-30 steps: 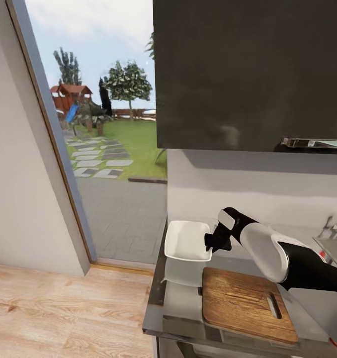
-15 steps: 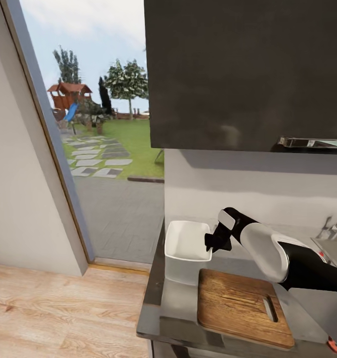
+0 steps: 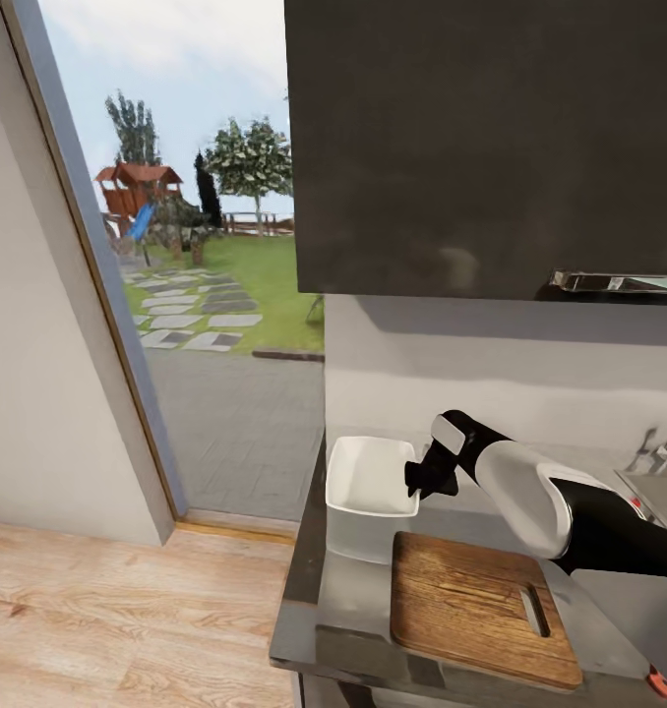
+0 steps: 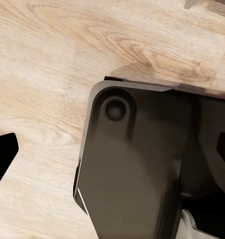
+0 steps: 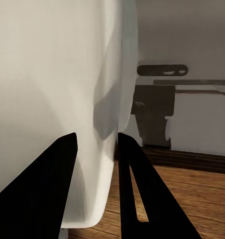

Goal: In the kitchen, take the Vidalia onion out of the sink, dice it on the chopping board with the paring knife, put the diced onion into the bowl on the countertop, then place both the paring knife and the chopping board into the sink.

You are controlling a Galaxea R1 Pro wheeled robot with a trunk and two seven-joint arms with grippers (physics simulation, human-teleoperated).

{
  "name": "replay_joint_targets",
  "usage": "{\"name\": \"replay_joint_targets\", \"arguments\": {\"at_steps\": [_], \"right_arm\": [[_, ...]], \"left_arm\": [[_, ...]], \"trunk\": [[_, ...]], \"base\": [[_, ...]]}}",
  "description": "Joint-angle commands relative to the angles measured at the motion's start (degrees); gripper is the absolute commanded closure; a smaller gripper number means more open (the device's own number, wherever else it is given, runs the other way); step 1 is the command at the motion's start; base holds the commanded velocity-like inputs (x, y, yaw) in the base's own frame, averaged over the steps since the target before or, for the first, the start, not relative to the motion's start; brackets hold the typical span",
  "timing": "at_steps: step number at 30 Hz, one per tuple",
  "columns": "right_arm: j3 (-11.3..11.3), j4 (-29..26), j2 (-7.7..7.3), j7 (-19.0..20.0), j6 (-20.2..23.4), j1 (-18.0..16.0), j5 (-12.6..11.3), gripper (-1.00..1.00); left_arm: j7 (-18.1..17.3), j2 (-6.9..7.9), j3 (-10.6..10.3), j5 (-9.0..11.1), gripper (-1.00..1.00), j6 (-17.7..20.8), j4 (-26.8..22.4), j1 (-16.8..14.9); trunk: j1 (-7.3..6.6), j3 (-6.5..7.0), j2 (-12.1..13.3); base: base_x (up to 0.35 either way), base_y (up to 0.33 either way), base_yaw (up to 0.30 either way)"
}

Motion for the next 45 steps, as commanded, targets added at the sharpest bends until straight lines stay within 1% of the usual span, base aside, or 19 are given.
{"name": "replay_joint_targets", "arguments": {"at_steps": [1, 14, 23, 37, 45], "right_arm": [[-0.3, -0.1, 0.04, -0.6, 0.1, 0.0, -0.8, 1.0], [-0.2, -0.1, 0.15, -0.5, 0.1, 0.0, -0.8, 1.0], [-0.3, -0.1, 0.15, -0.4, 0.0, 0.0, -0.8, 1.0], [-0.3, -0.1, 0.19, -0.4, 0.0, 0.0, -0.8, 1.0], [-0.2, -0.1, 0.2, -0.4, 0.0, 0.0, -0.8, 1.0]], "left_arm": [[0.0, 0.0, 0.0, 0.2, -1.0, -0.1, -0.1, 0.0], [0.0, 0.0, 0.0, 0.2, -1.0, -0.1, -0.1, 0.0], [0.0, 0.0, 0.0, 0.2, -1.0, -0.2, -0.1, 0.0], [0.0, 0.0, 0.0, 0.2, -1.0, -0.1, -0.1, 0.0], [0.0, 0.0, 0.0, 0.2, -1.0, -0.1, -0.1, 0.0]], "trunk": [[0.04, -0.12, -0.1], [0.04, -0.62, -0.1], [0.04, -0.68, -0.1], [0.04, -0.69, -0.1], [0.04, -1.03, -0.1]], "base": [[0.0, 0.0, 0.0], [0.0, 0.0, 0.0], [0.068, 0.046, 0.0], [0.007, 0.004, 0.0], [0.0, 0.0, 0.0]]}}
